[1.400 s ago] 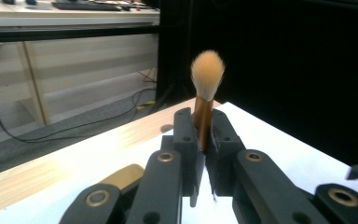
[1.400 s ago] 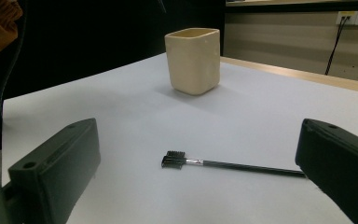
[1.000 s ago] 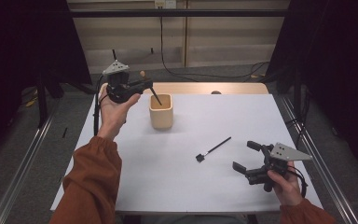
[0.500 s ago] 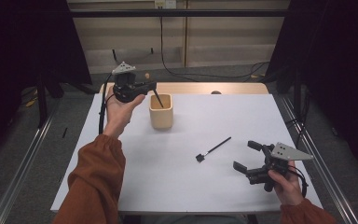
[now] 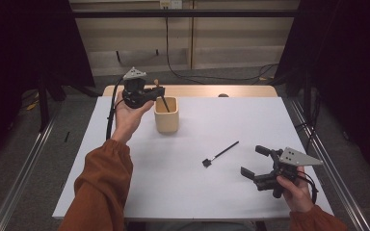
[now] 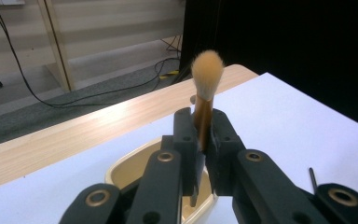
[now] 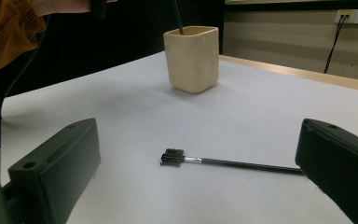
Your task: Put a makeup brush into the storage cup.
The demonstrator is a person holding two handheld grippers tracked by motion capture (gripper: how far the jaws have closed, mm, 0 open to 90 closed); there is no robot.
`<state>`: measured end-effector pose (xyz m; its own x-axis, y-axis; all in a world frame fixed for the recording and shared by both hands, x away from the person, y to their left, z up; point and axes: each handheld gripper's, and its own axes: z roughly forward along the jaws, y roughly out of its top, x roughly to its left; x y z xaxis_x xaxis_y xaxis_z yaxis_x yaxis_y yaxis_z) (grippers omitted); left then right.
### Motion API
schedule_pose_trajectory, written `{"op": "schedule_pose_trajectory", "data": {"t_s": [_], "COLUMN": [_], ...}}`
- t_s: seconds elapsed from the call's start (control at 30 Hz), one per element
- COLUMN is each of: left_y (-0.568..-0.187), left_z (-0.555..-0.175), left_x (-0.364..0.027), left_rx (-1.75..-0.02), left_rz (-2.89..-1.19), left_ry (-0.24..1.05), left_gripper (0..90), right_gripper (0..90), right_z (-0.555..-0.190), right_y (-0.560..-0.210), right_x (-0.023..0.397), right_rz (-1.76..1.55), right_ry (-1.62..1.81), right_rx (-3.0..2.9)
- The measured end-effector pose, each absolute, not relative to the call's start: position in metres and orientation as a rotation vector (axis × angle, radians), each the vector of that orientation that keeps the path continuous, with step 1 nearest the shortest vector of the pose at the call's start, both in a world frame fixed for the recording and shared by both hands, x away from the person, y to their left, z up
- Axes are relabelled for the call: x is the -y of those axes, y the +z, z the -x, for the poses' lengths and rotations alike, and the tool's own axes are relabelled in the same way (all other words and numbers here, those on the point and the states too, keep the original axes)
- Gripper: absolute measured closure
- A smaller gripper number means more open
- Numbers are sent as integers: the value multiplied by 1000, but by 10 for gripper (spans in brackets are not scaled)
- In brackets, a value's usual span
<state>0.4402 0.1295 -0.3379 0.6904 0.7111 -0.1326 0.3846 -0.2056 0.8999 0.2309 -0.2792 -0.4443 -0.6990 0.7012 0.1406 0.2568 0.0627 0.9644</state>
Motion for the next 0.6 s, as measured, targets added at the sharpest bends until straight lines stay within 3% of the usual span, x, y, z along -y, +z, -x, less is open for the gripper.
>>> {"op": "schedule_pose_trajectory", "data": {"t_s": [0.6], "left_y": [-361], "left_z": [-445], "left_x": [-130], "left_rx": [-892], "left_rz": [-1833], "left_ry": [372], "left_gripper": [840], "right_gripper": [0], "right_z": [-231], "right_y": [-445], "right_x": [278], "right_rz": [-956], "right_ry": [1676], "right_rx": [-1994]}}
